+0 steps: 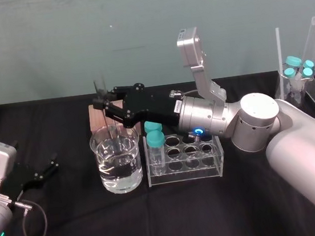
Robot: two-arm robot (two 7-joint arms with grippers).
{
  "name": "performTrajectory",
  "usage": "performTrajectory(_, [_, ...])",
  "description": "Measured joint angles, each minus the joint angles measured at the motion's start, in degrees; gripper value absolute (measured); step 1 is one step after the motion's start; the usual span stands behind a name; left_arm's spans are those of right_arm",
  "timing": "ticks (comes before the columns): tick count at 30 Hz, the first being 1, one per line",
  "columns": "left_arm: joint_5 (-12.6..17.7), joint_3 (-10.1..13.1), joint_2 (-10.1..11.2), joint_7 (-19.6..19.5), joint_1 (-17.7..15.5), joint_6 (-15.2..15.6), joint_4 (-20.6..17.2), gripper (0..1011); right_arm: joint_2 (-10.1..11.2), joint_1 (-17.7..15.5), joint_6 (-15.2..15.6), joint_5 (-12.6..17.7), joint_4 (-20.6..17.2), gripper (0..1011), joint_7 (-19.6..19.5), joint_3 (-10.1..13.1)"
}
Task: Hold the test tube with one hand and immerse one end into the beaker, then return it to the test tube rack.
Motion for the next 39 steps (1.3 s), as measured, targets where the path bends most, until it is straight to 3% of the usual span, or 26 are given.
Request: performTrajectory(39, [0.0, 0.0, 0.0, 0.0, 0.0, 0.0, 0.0, 1000, -0.6, -0.3, 0.2, -1.9, 1.7, 226, -0.3, 0.8])
